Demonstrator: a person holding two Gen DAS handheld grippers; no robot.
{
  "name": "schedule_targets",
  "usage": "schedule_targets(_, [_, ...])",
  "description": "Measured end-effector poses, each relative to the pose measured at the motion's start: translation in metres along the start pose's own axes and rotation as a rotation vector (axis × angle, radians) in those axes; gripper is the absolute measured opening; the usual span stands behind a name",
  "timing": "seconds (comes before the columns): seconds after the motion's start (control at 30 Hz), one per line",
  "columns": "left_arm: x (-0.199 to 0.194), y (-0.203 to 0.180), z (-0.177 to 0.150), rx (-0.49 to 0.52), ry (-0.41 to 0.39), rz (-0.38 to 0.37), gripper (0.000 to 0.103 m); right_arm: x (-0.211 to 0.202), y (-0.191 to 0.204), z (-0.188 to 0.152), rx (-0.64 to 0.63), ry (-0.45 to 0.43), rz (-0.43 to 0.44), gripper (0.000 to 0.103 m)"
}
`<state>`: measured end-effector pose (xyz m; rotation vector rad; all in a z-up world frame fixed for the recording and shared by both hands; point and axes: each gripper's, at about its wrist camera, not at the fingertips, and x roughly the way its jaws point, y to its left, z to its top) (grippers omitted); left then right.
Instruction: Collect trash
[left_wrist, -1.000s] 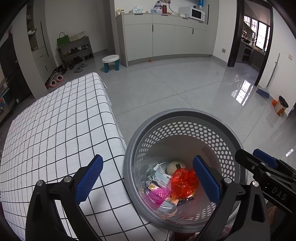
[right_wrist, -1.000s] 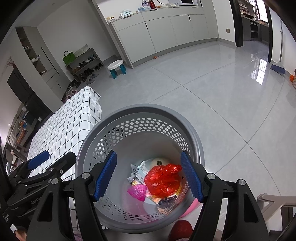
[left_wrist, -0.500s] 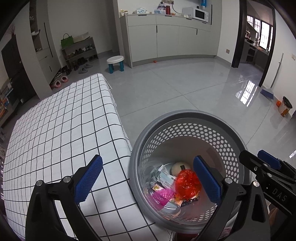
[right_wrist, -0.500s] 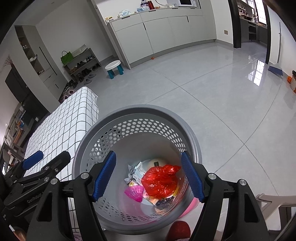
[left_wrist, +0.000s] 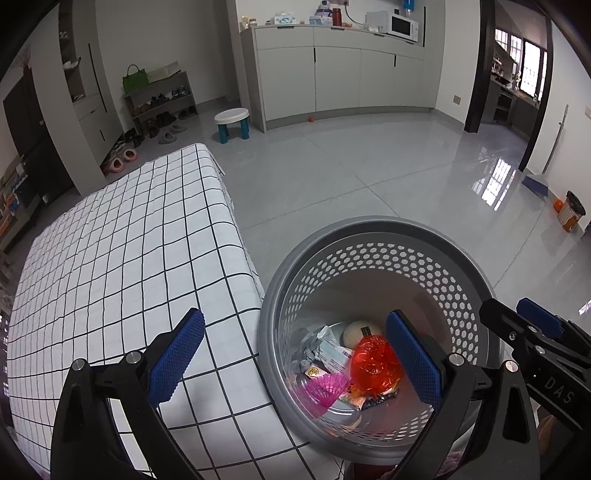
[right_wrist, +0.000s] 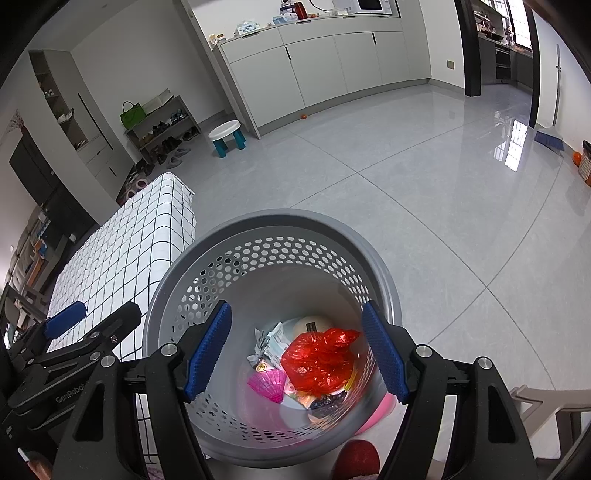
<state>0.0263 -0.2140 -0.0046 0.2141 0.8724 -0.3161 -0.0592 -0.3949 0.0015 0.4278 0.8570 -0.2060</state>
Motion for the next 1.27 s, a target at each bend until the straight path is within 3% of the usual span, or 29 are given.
schedule_targets(1.27, [-0.0025,-0.0097,-0.0017,0.039,-0.019,0.005,0.097,-0.0052,-0.0005,0.0,-0.002,-0.023,0.015,0.07])
